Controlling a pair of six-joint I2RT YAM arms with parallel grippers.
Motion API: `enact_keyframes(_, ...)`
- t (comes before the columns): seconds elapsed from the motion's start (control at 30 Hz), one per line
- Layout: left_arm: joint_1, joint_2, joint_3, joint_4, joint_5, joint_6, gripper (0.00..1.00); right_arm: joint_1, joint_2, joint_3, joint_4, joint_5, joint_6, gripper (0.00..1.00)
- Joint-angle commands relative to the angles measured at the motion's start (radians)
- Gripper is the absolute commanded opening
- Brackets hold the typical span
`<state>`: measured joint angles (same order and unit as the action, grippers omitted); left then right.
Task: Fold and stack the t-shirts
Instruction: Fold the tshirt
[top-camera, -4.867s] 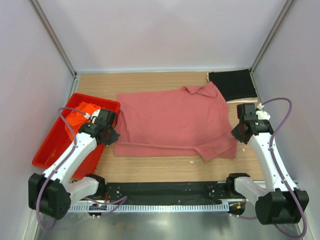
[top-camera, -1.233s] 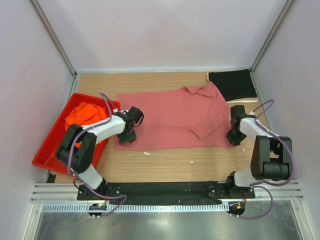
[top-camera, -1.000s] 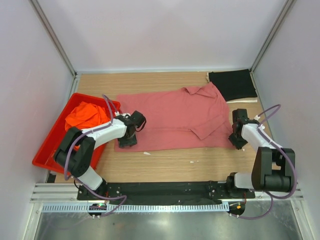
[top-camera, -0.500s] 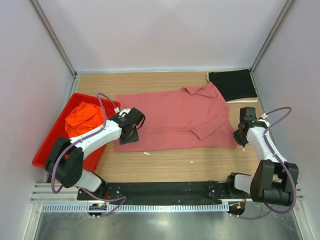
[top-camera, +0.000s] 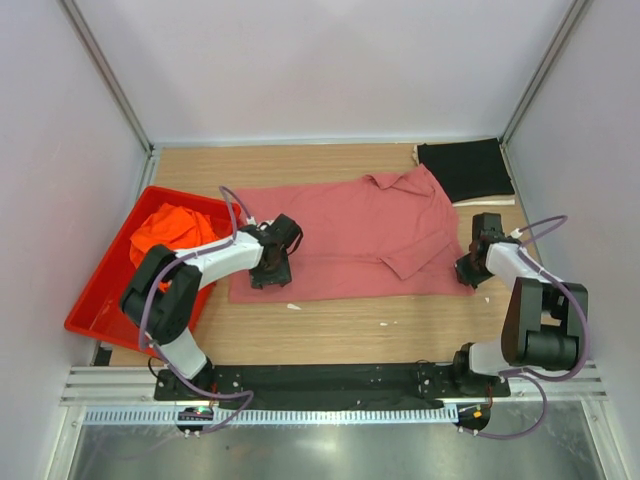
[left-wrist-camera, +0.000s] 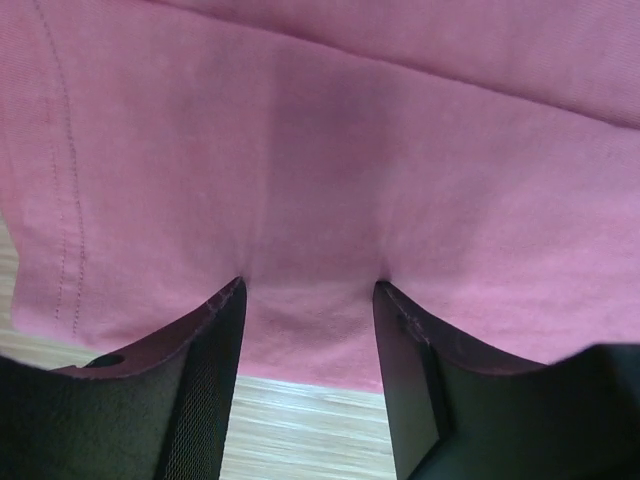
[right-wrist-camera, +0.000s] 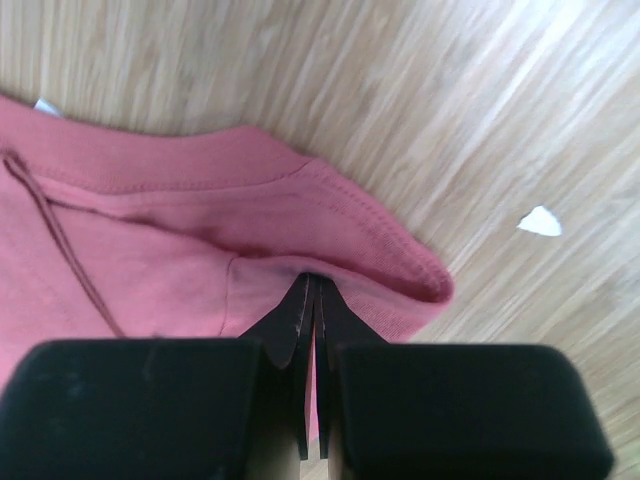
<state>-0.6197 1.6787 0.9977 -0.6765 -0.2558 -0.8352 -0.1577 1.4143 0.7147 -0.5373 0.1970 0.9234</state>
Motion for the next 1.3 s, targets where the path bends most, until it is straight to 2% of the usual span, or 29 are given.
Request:
enact_keyframes(0.0,0.000,0.030,-0.019,-0.061,-0.119,-0.015,0.56,-0.014,-0.018,-0.026,-0.038,0.159,0.019,0.05)
enact_keyframes(0.07,-0.002,0.019,-0.045,-0.040,-0.100,-0.033,0.56,-0.049,-0.040,-0.050,-0.062,0.214,0.002,0.05)
enact_keyframes(0.2,-0.037,-0.007,-0.082,-0.031,-0.086,-0.067,0.56,-0.103,-0.084,-0.086,-0.081,0.231,-0.018,0.05)
enact_keyframes(0.4,-0.098,-0.033,-0.103,-0.051,-0.083,-0.116,0.58,-0.108,-0.133,-0.107,-0.102,0.243,-0.026,0.05)
enact_keyframes(0.53,-0.103,-0.050,-0.084,-0.119,-0.083,-0.120,0.58,-0.106,-0.161,-0.058,-0.150,0.291,-0.026,0.05)
enact_keyframes(0.63,-0.104,-0.112,-0.080,-0.168,-0.146,-0.134,0.59,-0.106,-0.198,-0.008,-0.179,0.260,-0.041,0.05)
enact_keyframes(0.7,-0.101,-0.148,-0.102,-0.178,-0.177,-0.146,0.61,-0.105,-0.241,0.008,-0.173,0.204,-0.049,0.09)
enact_keyframes(0.83,-0.075,-0.155,-0.152,-0.121,-0.105,-0.154,0.60,-0.033,-0.291,0.006,-0.139,0.037,-0.003,0.29)
enact_keyframes(1.03,-0.074,-0.226,-0.168,-0.173,-0.105,-0.188,0.55,0.161,-0.273,0.029,-0.147,0.012,0.170,0.36)
enact_keyframes(1.07,-0.074,-0.243,-0.153,-0.187,-0.124,-0.189,0.55,0.226,-0.273,0.029,-0.138,-0.001,0.190,0.37)
enact_keyframes(1.27,-0.072,-0.321,-0.021,-0.271,-0.198,-0.148,0.57,0.332,-0.233,0.009,-0.087,-0.059,0.334,0.42)
